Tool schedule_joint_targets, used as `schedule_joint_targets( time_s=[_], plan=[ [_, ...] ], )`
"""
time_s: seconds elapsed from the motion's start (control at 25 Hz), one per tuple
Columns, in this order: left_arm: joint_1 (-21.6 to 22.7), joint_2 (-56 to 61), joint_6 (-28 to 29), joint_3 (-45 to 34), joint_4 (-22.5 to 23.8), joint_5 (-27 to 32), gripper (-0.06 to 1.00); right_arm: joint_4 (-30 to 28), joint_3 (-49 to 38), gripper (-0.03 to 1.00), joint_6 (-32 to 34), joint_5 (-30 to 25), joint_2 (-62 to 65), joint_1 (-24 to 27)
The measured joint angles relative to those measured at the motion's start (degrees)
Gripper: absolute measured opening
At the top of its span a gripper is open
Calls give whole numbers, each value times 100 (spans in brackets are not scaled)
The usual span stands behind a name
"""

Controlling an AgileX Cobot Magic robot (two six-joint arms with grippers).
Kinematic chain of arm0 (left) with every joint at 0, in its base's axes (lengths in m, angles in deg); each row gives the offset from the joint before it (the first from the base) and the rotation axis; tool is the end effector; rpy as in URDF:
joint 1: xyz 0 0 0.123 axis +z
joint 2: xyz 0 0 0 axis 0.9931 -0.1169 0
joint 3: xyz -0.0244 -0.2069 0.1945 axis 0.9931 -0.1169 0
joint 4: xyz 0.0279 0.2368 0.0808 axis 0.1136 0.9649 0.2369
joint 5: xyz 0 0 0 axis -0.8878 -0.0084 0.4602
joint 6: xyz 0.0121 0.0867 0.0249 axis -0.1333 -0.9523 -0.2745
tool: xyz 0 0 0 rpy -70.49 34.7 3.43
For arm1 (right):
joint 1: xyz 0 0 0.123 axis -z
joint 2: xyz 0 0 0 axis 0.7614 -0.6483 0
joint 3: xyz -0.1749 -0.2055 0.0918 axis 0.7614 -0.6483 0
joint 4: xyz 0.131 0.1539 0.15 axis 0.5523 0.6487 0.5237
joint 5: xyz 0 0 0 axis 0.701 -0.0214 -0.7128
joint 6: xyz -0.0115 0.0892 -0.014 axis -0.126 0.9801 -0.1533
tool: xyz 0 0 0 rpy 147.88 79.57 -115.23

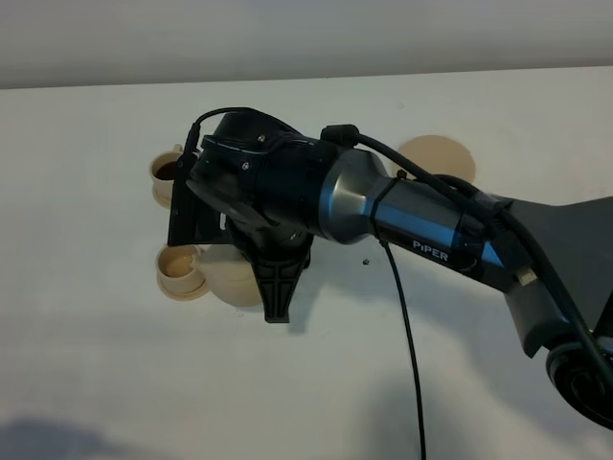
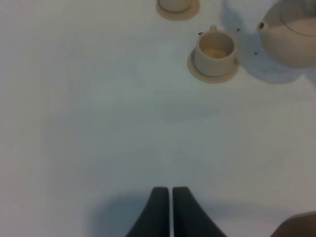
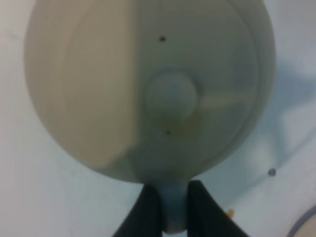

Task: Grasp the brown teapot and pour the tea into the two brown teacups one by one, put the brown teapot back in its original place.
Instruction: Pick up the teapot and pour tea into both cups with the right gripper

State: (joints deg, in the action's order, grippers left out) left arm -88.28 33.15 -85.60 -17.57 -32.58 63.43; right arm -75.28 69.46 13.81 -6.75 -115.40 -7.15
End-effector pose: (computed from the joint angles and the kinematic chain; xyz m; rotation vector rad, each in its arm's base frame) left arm 0.0040 -0.0063 0.2662 0.1539 2.1163 -0.1090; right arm 0.2750 0.3705 0.2005 -2.0430 2.0652 -0.3817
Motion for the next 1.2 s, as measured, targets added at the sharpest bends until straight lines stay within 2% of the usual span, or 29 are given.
schedule_joint_targets(
  time_s=[0.36,0.96,1.2],
  plan=[
    [0,0,0,0,0,0,-2,-308,0,11,464,238,0,-7],
    [0,0,0,0,0,0,-2,-400,-12,11,621,379,-112,3],
    [0,0,0,0,0,0,-2,-759,-12,11,804,420,-112,-9]
  ],
)
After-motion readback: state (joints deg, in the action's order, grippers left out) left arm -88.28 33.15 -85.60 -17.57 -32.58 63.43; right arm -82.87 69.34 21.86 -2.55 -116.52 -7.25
